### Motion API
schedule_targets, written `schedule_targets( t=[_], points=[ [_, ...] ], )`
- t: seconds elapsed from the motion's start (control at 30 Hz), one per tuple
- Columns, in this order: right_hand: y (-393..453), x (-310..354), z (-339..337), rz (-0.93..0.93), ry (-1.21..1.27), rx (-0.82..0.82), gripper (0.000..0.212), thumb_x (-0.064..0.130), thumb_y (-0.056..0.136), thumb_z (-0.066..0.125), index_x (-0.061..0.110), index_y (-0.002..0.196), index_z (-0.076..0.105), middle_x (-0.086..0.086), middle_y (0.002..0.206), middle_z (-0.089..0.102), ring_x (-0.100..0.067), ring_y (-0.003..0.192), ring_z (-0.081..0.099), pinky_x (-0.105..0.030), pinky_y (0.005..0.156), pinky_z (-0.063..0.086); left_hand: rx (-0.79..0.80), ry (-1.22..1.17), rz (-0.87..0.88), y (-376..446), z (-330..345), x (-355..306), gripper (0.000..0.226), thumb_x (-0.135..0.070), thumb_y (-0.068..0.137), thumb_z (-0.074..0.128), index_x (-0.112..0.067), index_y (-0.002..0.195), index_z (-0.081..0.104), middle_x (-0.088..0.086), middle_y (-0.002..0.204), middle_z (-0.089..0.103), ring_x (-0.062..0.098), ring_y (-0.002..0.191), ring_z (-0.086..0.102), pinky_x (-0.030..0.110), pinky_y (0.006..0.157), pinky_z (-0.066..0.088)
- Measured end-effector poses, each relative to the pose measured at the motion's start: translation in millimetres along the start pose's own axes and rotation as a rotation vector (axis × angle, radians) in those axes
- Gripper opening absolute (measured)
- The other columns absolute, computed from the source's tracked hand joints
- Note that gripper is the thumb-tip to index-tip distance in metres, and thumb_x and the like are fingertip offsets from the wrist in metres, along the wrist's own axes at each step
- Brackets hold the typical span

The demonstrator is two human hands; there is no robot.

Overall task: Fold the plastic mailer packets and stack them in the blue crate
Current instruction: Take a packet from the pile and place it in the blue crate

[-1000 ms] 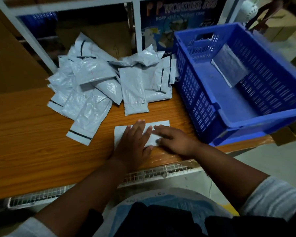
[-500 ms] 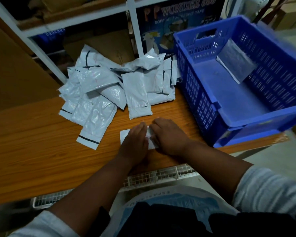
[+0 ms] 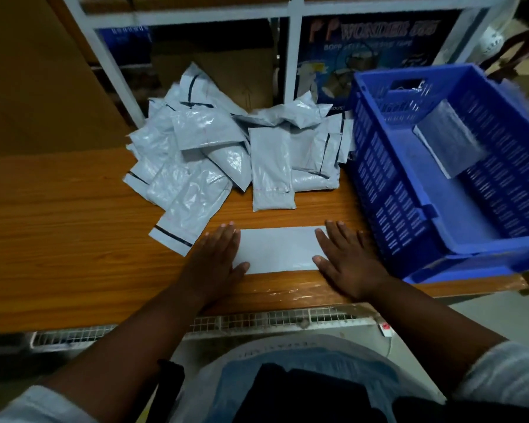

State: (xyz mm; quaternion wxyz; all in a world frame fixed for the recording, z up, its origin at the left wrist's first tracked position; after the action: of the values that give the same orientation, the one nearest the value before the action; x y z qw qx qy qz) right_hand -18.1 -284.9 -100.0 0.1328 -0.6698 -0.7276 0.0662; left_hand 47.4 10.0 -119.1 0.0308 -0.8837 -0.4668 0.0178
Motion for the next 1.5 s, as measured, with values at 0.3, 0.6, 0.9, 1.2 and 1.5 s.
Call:
schedule_targets(
  t=[0.3,0.6,0.9,1.2,1.5],
  points=[
    [37.9,120.1,-0.1,-0.231,0.039,0.006,0.074,0.046,0.111,0.036,0.017,0.172,0.006,-0.012,0.179,-0.003,-0.028,0.166,-0.005,-0.058,0.131,0.011,-0.041,-0.203,0.157,29.8,-23.9,-65.2,0.078,-0.058,0.103,0.031,-0.011,0.165,0.034,0.013,0.175,0.027,0.028,0.164,0.019,0.056,0.129,0.024],
    [18.9,61.1,-24.4,0.061,0.171,0.021,0.105,0.081,0.092,0.053,0.031,0.171,0.005,0.001,0.179,0.010,-0.025,0.164,0.012,-0.049,0.132,0.014,-0.118,-0.157,0.083,7.8,-12.6,13.3,0.087,-0.068,0.102,0.036,-0.009,0.166,0.031,0.014,0.176,0.024,0.031,0.164,0.018,0.053,0.132,0.018],
    [68.4,82.5,-49.4,0.286,0.216,0.202,0.079,0.057,0.077,0.090,0.024,0.138,0.052,-0.002,0.138,0.062,-0.026,0.117,0.061,-0.039,0.087,0.051,-0.242,-0.249,0.106,1.6,-24.2,15.2,0.079,-0.060,0.103,0.047,-0.007,0.161,0.039,0.016,0.168,0.038,0.033,0.159,0.030,0.053,0.130,0.024],
    [38.6,74.2,-95.7,0.395,0.684,-0.059,0.023,0.040,0.100,0.073,0.021,0.114,0.074,0.000,0.101,0.076,-0.022,0.094,0.073,-0.048,0.085,0.063,-0.291,-0.278,0.146,5.5,-44.2,10.2,0.066,-0.052,0.100,0.052,-0.010,0.151,0.052,0.015,0.155,0.050,0.036,0.144,0.046,0.056,0.121,0.036],
    [-17.1,-4.4,-235.4,0.479,0.443,-0.379,0.026,0.045,0.098,0.075,0.019,0.099,0.070,-0.002,0.088,0.070,-0.019,0.079,0.067,-0.036,0.064,0.052,-0.325,-0.527,0.280,68.8,-151.5,-67.8,0.048,-0.052,0.108,0.046,-0.019,0.140,0.058,0.003,0.129,0.067,0.024,0.112,0.064,0.041,0.086,0.056]
  ],
)
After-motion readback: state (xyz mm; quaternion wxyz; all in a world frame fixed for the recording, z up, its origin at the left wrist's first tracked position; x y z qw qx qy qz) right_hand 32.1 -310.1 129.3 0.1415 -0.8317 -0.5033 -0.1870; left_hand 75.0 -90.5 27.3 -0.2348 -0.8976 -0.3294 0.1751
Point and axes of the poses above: each hand's wrist, its own y-axis towards the middle knuckle, its own z-axis out of the palm, x = y × z, the point moved 10 cm from there along y, towards the middle knuckle
